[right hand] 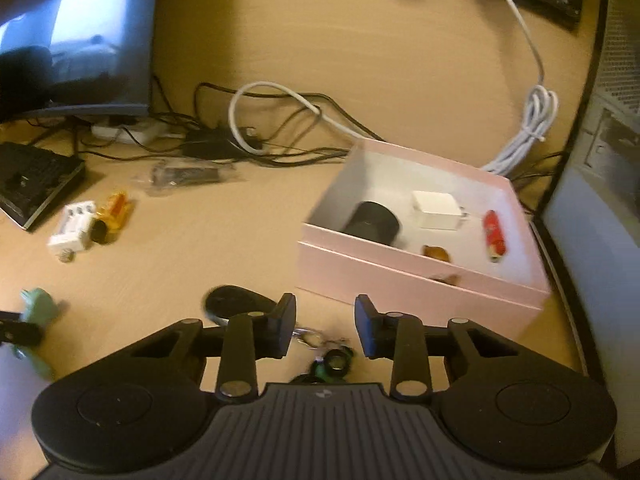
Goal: Organize rigid objects
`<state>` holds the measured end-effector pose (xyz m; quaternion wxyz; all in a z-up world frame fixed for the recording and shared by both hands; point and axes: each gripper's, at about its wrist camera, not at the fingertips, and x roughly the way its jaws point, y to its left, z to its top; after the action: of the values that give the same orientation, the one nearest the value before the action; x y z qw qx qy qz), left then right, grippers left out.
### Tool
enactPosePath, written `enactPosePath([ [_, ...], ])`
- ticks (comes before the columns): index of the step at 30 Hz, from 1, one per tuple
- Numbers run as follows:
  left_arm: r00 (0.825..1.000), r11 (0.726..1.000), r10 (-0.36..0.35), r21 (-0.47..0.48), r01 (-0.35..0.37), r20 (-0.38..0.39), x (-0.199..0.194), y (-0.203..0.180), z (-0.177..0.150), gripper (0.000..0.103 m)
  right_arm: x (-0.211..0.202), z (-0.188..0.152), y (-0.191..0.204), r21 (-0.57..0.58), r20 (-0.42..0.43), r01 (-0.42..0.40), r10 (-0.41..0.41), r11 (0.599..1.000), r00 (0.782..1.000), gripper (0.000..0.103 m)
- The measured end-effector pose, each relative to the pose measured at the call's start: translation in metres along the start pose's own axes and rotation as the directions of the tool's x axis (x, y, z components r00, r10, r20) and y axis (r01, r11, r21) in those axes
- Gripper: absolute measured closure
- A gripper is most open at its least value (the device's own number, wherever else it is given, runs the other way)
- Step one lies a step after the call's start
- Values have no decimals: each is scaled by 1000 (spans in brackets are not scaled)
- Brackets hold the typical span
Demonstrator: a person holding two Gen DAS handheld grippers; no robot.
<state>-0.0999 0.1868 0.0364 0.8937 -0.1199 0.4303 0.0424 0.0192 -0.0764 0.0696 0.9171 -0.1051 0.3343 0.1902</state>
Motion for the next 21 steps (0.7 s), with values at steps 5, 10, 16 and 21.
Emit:
enactPosePath([
  [5, 1000, 1000, 0, -5, 0, 3, 1, 0, 0, 86, 3, -14, -2, -14, -67, -21, 20, 1000, 998, 55],
  [10, 1000, 1000, 3, 23, -3, 6, 2, -3, 0, 86, 14, -24, -4, 22, -86, -25, 27, 999, 996, 71],
  [16, 1000, 999, 0, 45, 0, 4, 2, -6, -1, 86, -15, -16, 32, -109, -3, -84, 84, 991, 996, 87],
  [21, 1000, 999, -1, 45, 1, 3, 2, -6, 0, 86, -42, -11, 40, -97, 42, -141, 146, 985, 988, 87],
])
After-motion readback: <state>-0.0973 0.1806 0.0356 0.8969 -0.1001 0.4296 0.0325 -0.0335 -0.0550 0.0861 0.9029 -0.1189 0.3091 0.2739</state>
